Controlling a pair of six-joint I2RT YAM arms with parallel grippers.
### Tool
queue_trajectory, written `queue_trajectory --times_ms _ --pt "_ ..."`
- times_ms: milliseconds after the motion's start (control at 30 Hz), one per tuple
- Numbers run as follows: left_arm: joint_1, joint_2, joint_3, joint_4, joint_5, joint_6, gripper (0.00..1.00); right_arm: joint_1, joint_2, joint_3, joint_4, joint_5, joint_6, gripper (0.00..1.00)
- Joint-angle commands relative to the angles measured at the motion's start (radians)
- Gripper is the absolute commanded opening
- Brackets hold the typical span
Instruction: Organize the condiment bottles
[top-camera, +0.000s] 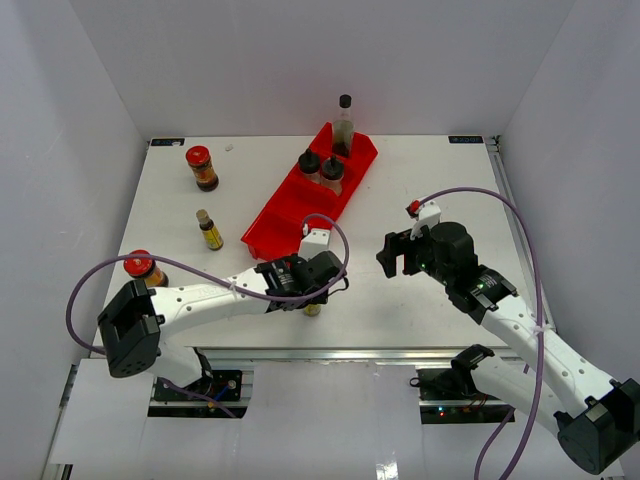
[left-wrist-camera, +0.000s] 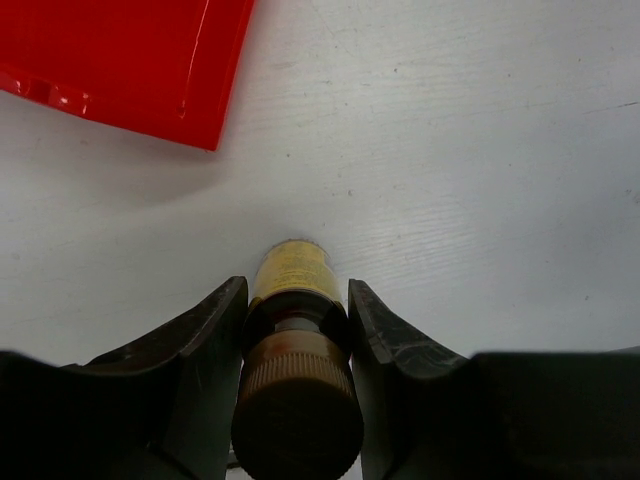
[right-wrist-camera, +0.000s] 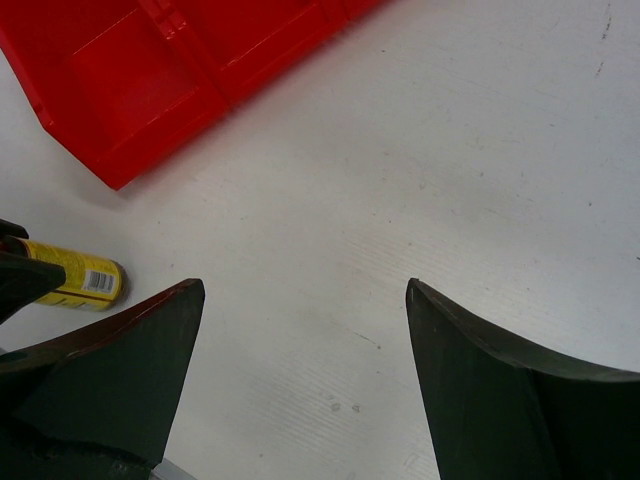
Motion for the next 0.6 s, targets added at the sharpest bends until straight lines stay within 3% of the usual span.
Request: queue_trajectory --times_ms 0,233,567 --pt "-0.002 0.013 0.202 -0.063 -0.109 0.050 0.00 -0.002 -0.025 0.001 0.039 0.014 -0.007 0.88" --pt "0.065 0.063 0.440 -0.043 -0.155 0.196 0.00 -0.002 -0.029 0.000 0.045 0.016 -0.009 0.88" --pt "0.400 0.243 0.575 0.131 0.007 0.344 0.00 -0.002 -0.042 0.007 0.040 -0.008 -0.006 0.88"
